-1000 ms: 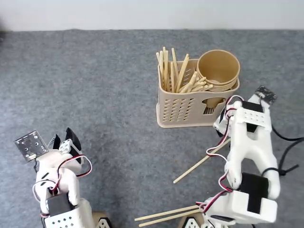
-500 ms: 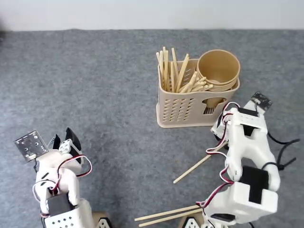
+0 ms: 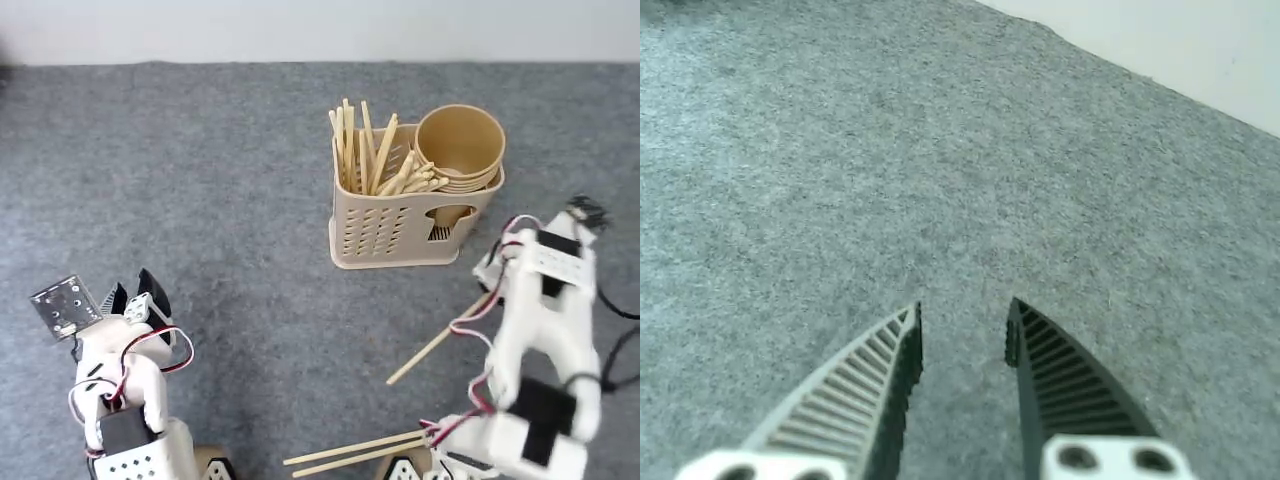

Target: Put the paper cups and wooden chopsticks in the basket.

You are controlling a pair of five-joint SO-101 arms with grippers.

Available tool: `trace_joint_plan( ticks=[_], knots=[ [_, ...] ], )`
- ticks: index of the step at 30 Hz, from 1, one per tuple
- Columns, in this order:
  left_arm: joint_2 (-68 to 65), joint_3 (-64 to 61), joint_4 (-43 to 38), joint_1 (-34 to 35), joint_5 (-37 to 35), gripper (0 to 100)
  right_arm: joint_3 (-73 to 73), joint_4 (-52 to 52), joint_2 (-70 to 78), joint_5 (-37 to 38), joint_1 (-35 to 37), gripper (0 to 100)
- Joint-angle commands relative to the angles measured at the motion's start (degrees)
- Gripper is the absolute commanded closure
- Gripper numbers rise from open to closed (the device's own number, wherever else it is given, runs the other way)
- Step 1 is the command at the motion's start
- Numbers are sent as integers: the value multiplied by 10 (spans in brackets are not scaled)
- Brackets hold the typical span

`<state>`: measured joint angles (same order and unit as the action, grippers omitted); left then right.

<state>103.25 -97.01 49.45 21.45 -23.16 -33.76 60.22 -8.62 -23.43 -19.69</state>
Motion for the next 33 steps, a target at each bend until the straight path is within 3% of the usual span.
trace_joint_plan(
  ticks=[1,9,18,25,33],
  knots=[
    [11,6,2,-4,4,862,22,48,-118,33,-30,991],
    [11,6,2,-4,4,863,24,60,-312,62,-34,991],
    [11,6,3,-4,4,863,100,48,-422,88,47,991],
    [11,6,10,-4,12,862,178,-52,-422,98,144,991],
    [11,6,10,-4,24,863,195,-278,-419,156,271,991]
  ],
)
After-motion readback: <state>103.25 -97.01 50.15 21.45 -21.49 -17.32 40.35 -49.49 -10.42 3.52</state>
